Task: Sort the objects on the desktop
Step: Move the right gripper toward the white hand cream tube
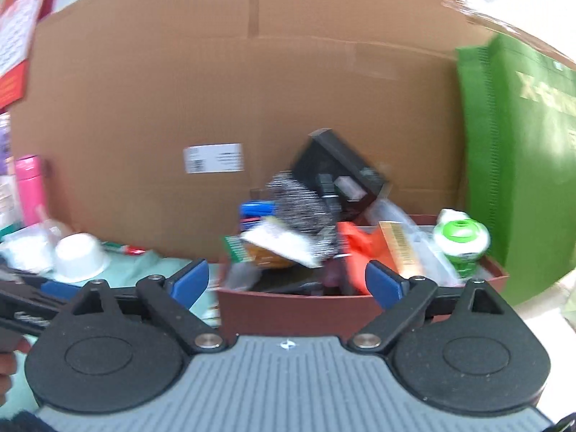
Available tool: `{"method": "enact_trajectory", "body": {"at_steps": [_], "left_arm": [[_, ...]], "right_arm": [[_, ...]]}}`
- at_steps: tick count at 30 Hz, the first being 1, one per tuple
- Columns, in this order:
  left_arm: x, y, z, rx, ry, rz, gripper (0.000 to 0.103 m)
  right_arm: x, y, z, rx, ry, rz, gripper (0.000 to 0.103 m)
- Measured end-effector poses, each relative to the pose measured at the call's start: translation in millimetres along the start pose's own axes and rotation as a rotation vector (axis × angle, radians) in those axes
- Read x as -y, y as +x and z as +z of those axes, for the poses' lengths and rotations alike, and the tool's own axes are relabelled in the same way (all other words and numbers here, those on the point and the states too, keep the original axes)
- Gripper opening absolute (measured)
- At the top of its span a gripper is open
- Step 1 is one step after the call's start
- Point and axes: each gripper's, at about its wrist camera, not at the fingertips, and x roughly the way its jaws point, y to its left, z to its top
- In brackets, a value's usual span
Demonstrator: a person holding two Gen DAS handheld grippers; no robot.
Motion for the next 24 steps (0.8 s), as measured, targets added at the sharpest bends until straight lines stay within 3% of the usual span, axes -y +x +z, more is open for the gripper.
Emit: {"method": "enact_trajectory", "body": {"at_steps": [6,14,17,24], "left_arm": [[-47,-22,2,0.041,-0.026,0.127,0.097],[-109,-23,18,0.04,-0.047,0.235,0.097],[-119,-12,23,0.025,-0.044,0.218,0.097],[-132,21,35,-0.011,-0.034,0.168,0.097]], "right_arm": [[-58,10,-6,-0.033,-0.096,0.151,0.092],[-125,49,-11,-0.086,-0.161,0.258,0.092],[-141,69,-13,-0.107,-0.182,0.221,0.091],[-141,117,-30,-0.252,-0.111,-0.024,0.09]]}}
